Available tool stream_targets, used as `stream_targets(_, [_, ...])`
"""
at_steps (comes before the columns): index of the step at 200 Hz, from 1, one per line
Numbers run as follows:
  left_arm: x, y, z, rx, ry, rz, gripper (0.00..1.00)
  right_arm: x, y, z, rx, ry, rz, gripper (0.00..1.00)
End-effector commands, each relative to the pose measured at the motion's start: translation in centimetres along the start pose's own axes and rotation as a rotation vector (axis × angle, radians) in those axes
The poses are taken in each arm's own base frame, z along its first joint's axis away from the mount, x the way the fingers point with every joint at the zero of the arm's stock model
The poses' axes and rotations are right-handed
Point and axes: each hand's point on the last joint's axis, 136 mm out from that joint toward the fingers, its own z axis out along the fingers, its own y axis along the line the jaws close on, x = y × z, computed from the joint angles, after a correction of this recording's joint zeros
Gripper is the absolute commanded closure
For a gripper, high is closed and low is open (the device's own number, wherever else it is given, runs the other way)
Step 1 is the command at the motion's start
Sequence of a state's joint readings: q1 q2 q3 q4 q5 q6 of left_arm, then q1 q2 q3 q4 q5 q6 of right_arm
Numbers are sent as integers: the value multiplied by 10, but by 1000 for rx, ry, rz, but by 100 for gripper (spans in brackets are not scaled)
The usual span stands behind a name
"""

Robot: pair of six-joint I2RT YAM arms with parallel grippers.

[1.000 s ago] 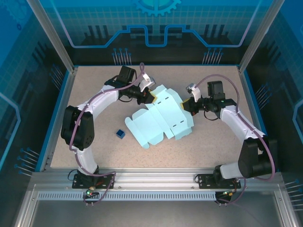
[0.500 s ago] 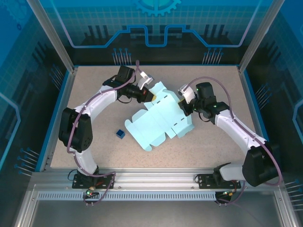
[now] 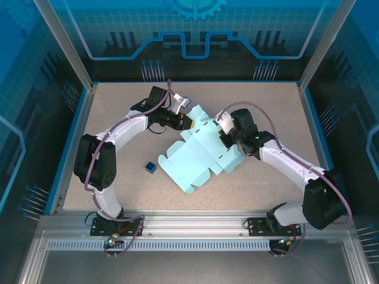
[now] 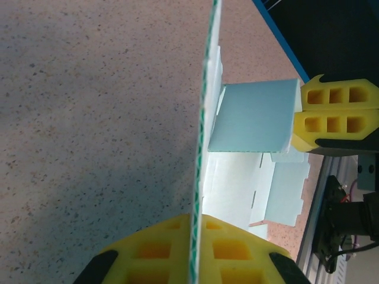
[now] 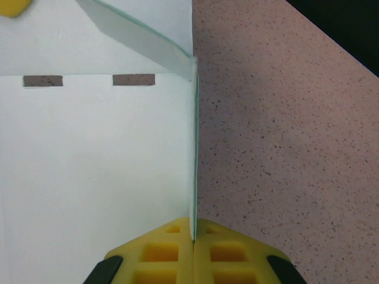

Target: Fold the paper box

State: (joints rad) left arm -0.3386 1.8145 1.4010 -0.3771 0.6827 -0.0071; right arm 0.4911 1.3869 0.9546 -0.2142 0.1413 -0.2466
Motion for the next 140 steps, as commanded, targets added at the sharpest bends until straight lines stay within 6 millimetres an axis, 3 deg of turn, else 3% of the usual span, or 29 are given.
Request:
stream_targets(1, [0,23,11,-51,-7,-61,98,6,7,13,34,45,-57,100])
stream_targets(47, [12,51,22,-86,27,-100,98,20,12,29,43,109,-68,100])
stream_targets(102, [29,82,28,-147,61,-130,95,24,13,27,-74,131,3,100])
stream_targets(140, [32,86,29,-145,64,-136,94,28,15,31,-125,169,59,100])
